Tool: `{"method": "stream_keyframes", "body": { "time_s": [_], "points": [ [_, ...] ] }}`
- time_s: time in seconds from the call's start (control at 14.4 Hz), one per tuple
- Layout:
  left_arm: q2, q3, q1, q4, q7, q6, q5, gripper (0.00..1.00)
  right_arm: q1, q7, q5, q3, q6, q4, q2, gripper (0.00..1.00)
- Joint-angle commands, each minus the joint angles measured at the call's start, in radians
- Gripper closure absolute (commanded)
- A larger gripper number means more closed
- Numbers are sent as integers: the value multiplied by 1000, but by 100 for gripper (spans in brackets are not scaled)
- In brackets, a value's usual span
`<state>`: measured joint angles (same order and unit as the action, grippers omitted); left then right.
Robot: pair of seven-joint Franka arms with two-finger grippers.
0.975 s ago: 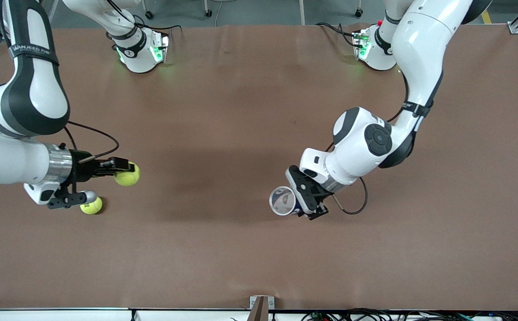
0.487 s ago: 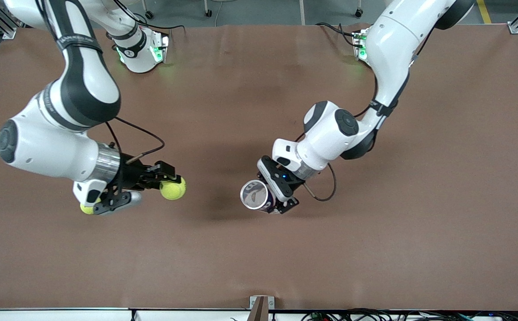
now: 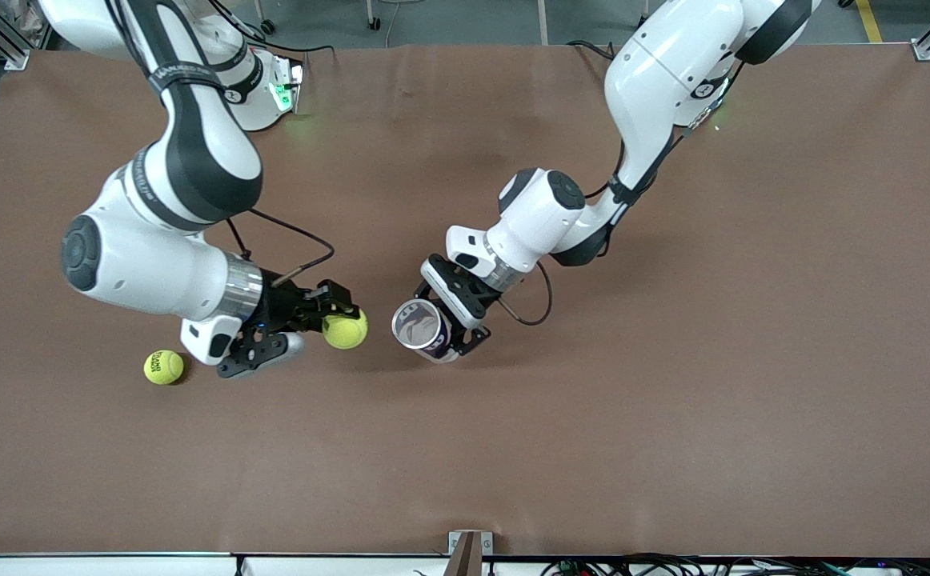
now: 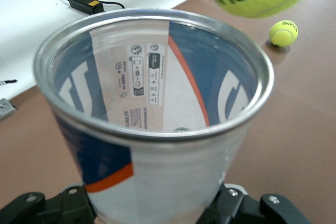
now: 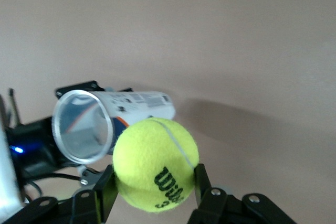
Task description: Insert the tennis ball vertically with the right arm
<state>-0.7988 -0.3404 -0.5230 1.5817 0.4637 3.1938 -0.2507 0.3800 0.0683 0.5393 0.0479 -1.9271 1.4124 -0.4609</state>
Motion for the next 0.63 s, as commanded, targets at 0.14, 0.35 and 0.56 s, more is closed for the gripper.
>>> {"method": "stream_keyframes", "body": {
  "time_s": [0.14,0.35,0.56],
  "points": [
    [-65,1,-57,-5,-50,142,-19,24,7,-7,22,9,8,-9,-9,99],
    [-100,3,-78,-6,-50,193,-38,24,16,-7,22,9,8,-6,-10,98],
    [-108,3,-92,-5,-48,196,-44,24,37,-7,21,9,42,2,-10,98]
  ]
}}
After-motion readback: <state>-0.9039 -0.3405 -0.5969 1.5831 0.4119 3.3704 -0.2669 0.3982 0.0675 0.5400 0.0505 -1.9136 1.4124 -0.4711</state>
